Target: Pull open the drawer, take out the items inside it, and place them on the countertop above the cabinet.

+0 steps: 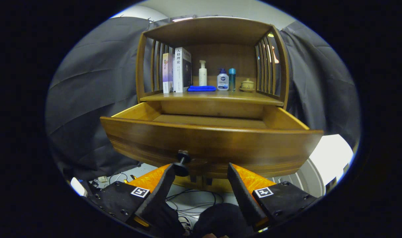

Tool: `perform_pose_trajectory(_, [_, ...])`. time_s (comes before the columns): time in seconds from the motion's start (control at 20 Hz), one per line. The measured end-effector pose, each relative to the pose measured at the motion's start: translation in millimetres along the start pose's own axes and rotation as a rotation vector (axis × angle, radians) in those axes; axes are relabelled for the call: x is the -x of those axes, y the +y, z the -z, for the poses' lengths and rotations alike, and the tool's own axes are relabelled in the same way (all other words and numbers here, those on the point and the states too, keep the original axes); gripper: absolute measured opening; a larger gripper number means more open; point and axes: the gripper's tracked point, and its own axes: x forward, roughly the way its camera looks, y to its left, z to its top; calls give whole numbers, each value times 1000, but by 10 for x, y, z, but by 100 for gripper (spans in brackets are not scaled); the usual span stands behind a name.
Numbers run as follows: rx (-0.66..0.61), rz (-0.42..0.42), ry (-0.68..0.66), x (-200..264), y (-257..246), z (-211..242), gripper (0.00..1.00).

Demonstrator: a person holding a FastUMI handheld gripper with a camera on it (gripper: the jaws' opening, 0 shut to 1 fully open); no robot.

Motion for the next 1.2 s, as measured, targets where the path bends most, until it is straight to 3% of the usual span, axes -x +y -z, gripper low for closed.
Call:
perform_pose_trajectory(0.1, [12, 17, -15, 88, -142, -210, 99])
perform_pose_trajectory(0.25, [-32, -36, -18, 164, -202, -538, 99])
perform_pose_trajectory(0.5, [-57, -40, -17, -76, -391, -1155, 98])
perform_pose_trajectory(0.75, [-37, -87, 131, -561, -241, -1319, 98])
perform_pose_trajectory(1.05, [-21, -166, 401, -1075, 120, -1095, 98])
perform_pose_trajectory(1.2, [6, -148, 500, -1296, 153, -998, 98])
